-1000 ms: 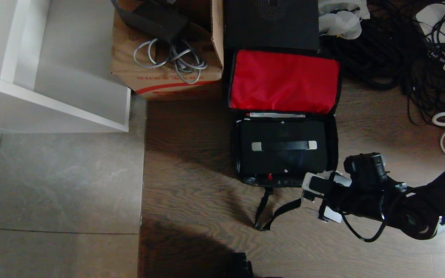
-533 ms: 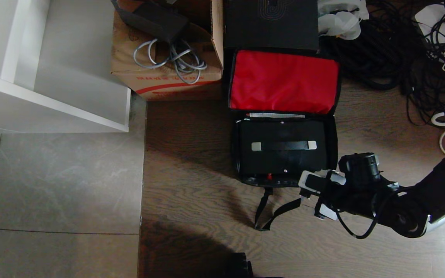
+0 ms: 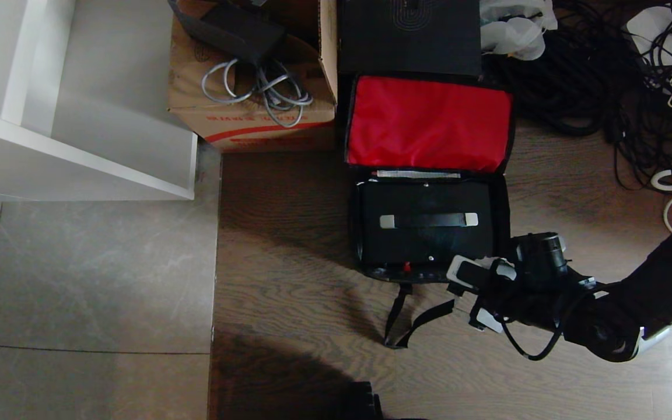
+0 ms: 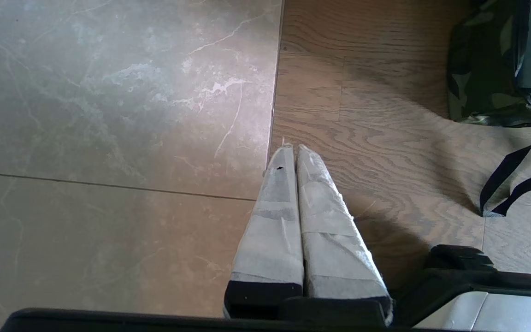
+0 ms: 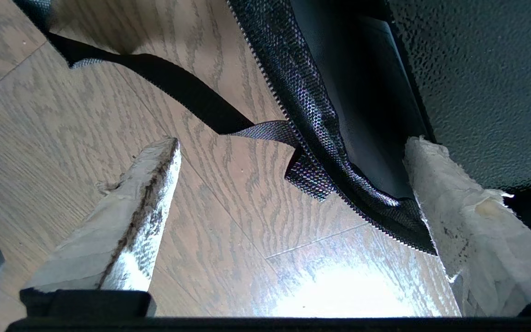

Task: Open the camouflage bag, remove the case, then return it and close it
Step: Grip the handle

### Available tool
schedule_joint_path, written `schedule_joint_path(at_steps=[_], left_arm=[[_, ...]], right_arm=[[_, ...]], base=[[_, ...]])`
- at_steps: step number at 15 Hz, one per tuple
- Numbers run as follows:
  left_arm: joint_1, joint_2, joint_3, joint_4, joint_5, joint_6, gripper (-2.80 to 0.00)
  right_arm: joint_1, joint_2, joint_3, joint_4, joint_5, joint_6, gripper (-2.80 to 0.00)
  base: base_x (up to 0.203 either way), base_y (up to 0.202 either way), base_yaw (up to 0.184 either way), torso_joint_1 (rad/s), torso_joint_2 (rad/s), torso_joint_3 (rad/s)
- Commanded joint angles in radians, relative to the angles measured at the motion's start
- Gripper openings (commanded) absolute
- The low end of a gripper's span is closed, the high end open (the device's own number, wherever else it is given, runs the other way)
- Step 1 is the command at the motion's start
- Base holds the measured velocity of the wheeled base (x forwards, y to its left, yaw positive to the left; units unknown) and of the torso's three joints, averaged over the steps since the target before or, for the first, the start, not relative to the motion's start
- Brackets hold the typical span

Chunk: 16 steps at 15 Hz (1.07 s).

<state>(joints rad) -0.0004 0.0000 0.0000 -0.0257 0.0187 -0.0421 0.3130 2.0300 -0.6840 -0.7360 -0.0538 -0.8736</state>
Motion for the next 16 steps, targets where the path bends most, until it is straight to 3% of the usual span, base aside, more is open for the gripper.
schedule_joint_path(at_steps=[1,2,3,4,16], left_arm=[[-0.001,0.0,0.009,0.0,0.001,-0.001,-2.8],[-0.001,0.0,0.008,0.0,0.001,-0.001,-2.8],[0.0,0.0,0.008,0.0,0.001,-0.001,-2.8],[-0.001,0.0,0.008,0.0,0.001,-0.001,-2.8],[-0.001,0.0,0.008,0.0,0.001,-0.001,-2.8]], right_arm=[[0.003,0.007,-0.009,0.002,0.002,-0.004,0.0],[0.003,0.009,-0.011,0.003,0.002,-0.002,0.0],[0.003,0.01,-0.014,0.003,0.0,-0.002,-0.27],[0.003,0.01,-0.018,0.003,0.002,-0.004,-2.8],[0.003,-0.001,-0.025,-0.005,-0.012,0.017,-2.8]], base=[[0.0,0.0,0.0,0.0,0.0,0.0],[0.0,0.0,0.0,0.0,0.0,0.0],[0.0,0.0,0.0,0.0,0.0,0.0],[0.0,0.0,0.0,0.0,0.0,0.0],[0.0,0.0,0.0,0.0,0.0,0.0]])
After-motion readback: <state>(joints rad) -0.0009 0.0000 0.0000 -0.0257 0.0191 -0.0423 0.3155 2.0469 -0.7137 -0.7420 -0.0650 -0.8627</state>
